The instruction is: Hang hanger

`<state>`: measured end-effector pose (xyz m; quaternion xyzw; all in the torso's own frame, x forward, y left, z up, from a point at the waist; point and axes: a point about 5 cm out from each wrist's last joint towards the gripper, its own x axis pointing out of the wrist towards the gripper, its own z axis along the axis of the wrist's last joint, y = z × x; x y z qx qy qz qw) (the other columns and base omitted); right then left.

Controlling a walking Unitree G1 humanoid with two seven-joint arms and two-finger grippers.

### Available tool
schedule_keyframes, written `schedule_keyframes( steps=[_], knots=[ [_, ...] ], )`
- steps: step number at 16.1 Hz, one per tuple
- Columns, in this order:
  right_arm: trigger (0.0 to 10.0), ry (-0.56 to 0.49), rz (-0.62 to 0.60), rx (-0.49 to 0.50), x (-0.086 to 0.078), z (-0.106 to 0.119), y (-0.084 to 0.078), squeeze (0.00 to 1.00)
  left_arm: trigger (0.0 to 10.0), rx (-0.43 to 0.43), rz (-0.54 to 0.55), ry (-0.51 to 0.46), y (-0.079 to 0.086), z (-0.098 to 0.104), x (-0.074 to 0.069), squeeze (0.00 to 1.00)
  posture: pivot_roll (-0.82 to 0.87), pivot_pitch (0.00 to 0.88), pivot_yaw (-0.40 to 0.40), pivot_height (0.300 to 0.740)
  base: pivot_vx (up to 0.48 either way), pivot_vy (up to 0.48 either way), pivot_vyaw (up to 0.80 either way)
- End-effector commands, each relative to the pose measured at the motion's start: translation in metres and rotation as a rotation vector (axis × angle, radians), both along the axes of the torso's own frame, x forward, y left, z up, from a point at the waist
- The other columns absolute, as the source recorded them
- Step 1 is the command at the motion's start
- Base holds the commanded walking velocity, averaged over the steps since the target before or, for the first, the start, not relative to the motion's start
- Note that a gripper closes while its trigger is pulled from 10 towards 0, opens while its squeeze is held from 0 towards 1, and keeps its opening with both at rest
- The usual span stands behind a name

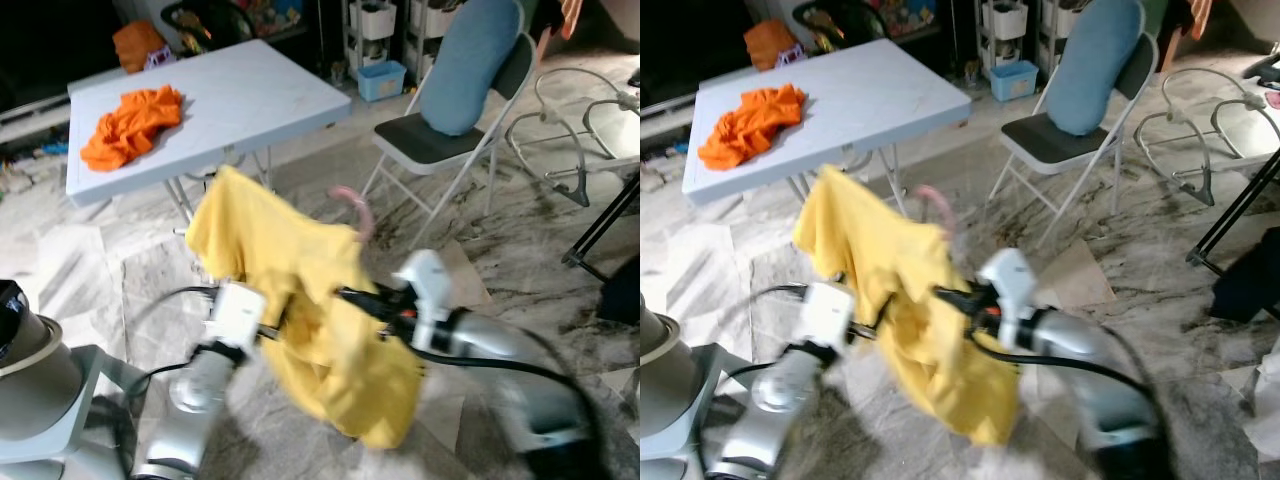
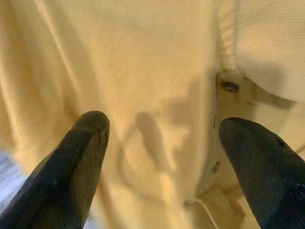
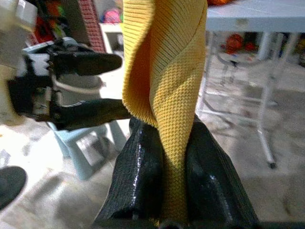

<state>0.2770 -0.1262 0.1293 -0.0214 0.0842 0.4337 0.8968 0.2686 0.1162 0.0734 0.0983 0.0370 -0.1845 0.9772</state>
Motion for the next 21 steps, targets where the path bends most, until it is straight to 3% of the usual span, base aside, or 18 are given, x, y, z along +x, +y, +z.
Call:
schedule_keyframes(
  steps=[1,8,10,13,14,15,18,21],
  knots=[
    [10.0,-0.062,0.053,0.056,-0.002,0.019,0.011,0.00,10.0,0.041,-0.011,0.026,0.007,-0.006,0.001,0.00,-0.14,0.000,0.118,0.740,0.000,0.000,0.00],
    [10.0,-0.027,0.197,0.140,-0.016,0.045,0.015,0.00,10.0,0.067,-0.081,0.003,0.000,-0.005,0.013,0.00,-0.14,0.000,0.133,0.740,0.000,0.000,0.00],
    [10.0,0.015,0.280,0.173,-0.029,0.051,0.013,0.00,10.0,0.046,-0.109,-0.028,-0.006,0.000,0.019,0.00,-0.15,0.000,0.139,0.740,0.000,0.000,0.00],
    [10.0,0.035,0.305,0.166,-0.033,0.051,0.013,0.00,10.0,0.017,-0.155,-0.050,-0.015,0.003,0.020,0.00,-0.15,0.000,0.144,0.740,0.000,0.000,0.00],
    [10.0,0.041,0.316,0.166,-0.035,0.051,0.014,0.00,2.9,-0.019,-0.187,-0.048,-0.021,0.004,0.019,0.00,-0.15,0.000,0.145,0.740,0.000,0.000,0.00],
    [10.0,0.051,0.331,0.170,-0.038,0.051,0.017,0.00,0.0,-0.057,-0.231,-0.051,-0.029,0.005,0.017,0.00,-0.15,0.000,0.146,0.740,0.000,0.000,0.00],
    [10.0,0.077,0.356,0.144,-0.043,0.046,0.019,0.00,0.0,-0.070,-0.249,-0.061,-0.035,0.005,0.016,0.00,-0.15,0.000,0.148,0.740,0.000,0.000,0.00],
    [10.0,0.095,0.371,0.127,-0.046,0.044,0.016,0.00,0.0,-0.037,-0.185,-0.066,-0.025,0.003,0.021,0.00,-0.15,0.000,0.145,0.740,0.000,0.000,0.00]
  ],
)
